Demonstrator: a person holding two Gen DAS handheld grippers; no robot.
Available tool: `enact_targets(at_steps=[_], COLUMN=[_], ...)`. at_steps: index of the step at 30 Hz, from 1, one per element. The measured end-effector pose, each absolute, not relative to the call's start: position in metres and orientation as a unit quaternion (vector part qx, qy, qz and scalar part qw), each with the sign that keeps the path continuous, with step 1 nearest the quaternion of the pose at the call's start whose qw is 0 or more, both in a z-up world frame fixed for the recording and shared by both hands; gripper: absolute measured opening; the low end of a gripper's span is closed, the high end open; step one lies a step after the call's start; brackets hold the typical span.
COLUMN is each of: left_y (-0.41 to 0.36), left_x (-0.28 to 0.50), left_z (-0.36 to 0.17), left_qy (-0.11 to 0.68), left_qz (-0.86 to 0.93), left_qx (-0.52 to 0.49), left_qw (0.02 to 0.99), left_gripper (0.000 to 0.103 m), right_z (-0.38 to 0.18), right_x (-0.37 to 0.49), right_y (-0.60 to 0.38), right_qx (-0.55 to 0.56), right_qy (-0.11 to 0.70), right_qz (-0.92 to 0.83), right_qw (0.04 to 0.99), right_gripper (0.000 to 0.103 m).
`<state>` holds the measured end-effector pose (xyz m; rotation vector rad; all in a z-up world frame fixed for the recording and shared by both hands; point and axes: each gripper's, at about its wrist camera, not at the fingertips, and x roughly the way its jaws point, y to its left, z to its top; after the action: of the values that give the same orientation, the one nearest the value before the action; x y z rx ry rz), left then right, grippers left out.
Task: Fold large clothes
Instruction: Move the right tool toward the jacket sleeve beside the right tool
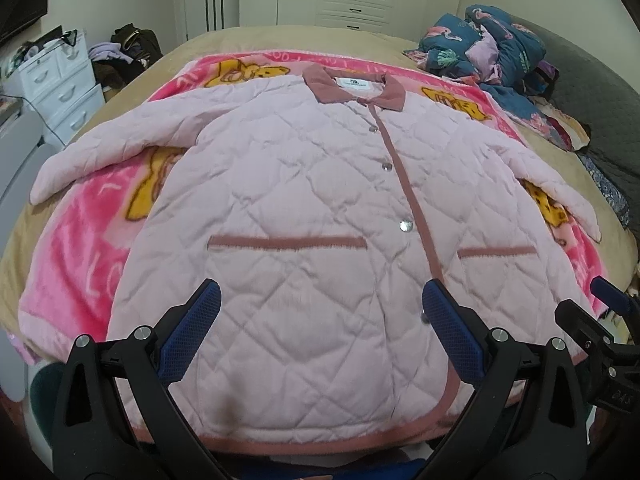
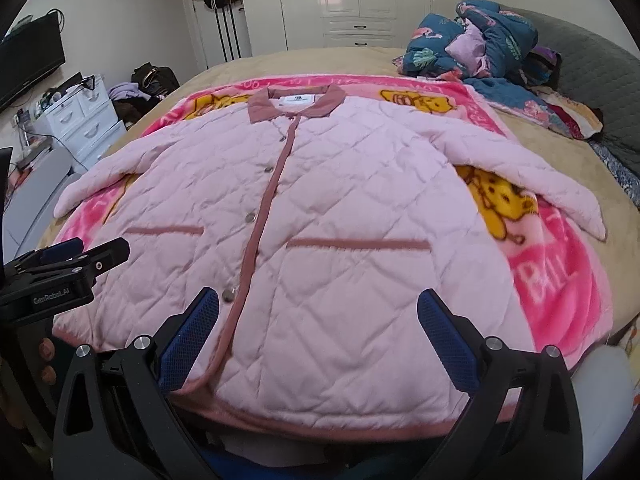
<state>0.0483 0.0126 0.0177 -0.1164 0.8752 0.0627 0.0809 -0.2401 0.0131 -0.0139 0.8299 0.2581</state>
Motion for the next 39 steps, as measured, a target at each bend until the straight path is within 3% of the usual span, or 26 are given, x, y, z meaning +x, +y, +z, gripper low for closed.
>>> enact_targets(at_steps=[25, 39], left_y=[0.003, -0.030], left_x=[0.180, 0.262], left_z=[0.062, 0.052], left_qy=[0.425, 0.441], left_qz=[0.021, 0.007], left_qx=[-0.064, -0.048], left_qw=[0.902, 0.896], left_gripper=[0.095, 0.095], right_z=[0.075, 0.055], right_x=[0.215, 0.289], right_y=[-0.263, -0.337], right_qx=[0.022, 0.076], right_qy=[0.366, 0.384], right_qz=[0.084, 0.008], right_qw=[0.926, 0.920], right_gripper=[0.099, 0.099])
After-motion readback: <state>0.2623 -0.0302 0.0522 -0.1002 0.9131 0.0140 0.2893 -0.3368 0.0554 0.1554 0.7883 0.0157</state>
